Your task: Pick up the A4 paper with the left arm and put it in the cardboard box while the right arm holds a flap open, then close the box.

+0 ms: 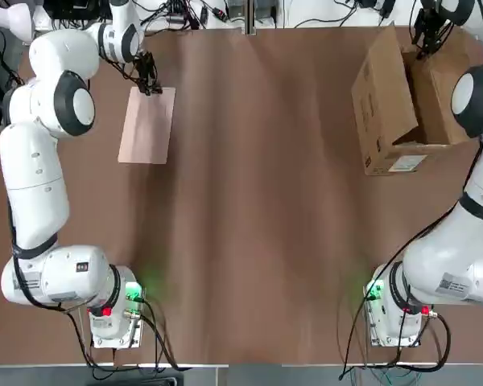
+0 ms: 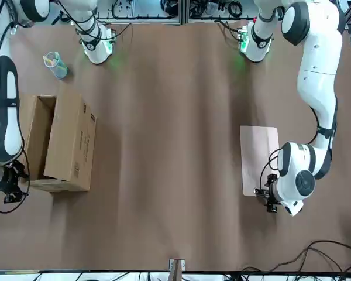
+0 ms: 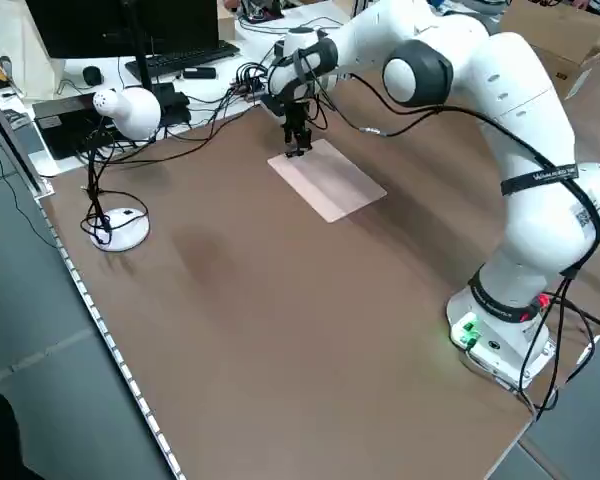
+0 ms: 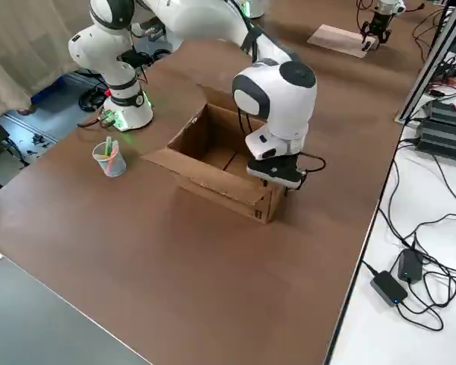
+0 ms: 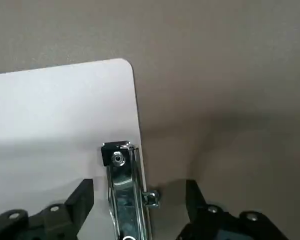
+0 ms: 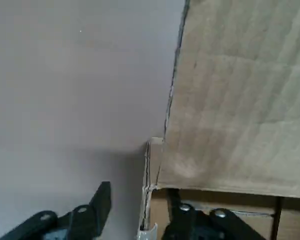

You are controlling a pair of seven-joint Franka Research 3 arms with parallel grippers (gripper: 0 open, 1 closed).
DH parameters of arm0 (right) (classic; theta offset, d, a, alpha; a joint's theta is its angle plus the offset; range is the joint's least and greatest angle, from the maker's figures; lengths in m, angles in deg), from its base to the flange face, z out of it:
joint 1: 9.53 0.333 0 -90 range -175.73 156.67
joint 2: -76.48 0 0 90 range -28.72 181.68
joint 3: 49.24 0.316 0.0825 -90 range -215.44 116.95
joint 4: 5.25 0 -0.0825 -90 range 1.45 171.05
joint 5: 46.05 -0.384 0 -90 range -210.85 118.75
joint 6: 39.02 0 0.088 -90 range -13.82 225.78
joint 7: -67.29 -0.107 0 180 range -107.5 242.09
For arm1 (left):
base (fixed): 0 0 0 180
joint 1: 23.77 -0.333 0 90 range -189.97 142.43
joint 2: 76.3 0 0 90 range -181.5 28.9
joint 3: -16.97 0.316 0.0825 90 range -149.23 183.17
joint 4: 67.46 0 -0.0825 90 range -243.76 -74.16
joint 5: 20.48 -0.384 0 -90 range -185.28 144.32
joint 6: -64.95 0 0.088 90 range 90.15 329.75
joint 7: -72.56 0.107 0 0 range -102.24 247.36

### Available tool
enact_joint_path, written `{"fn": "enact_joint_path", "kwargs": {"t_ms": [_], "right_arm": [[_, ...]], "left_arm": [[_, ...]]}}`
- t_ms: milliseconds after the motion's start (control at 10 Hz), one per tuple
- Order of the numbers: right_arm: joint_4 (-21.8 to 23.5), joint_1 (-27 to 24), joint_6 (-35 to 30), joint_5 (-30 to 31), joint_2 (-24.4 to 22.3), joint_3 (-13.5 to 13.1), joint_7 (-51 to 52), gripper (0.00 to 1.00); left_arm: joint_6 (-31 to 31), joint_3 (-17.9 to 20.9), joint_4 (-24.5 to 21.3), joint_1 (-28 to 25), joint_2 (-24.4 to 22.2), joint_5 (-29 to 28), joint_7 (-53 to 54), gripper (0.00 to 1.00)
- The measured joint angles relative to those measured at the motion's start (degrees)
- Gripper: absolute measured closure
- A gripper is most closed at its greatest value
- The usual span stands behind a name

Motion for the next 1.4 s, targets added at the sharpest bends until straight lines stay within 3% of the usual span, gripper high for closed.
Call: {"fn": "enact_joint_path", "kwargs": {"t_ms": [200,300,800,1000,1200,1400], "right_arm": [[0.0,0.0,-0.1,-0.1,0.0,0.0,-0.6,0.87],[0.0,0.0,0.0,-0.2,0.0,0.0,-1.5,0.96],[-0.5,0.9,-1.9,-0.2,-0.3,0.8,-1.6,0.96],[-1.4,4.8,-5.9,-0.3,-2.1,1.2,-1.8,0.96],[-1.9,10.0,-8.2,-0.7,-5.1,1.3,-5.9,0.96],[-2.1,14.9,-10.0,-1.2,-6.4,1.5,-14.4,0.96]], "left_arm": [[0.0,0.0,0.0,0.0,0.0,0.0,0.0,0.2],[0.0,0.0,0.0,0.0,0.0,0.0,0.0,0.21],[0.0,-0.3,0.0,0.5,0.1,0.1,0.0,0.3],[0.0,-0.3,0.0,0.9,0.1,0.2,0.0,0.41],[-0.1,-0.3,0.4,0.9,0.0,0.3,-0.4,0.68],[-0.1,-0.3,0.5,0.9,0.0,0.3,-0.6,0.7]]}}
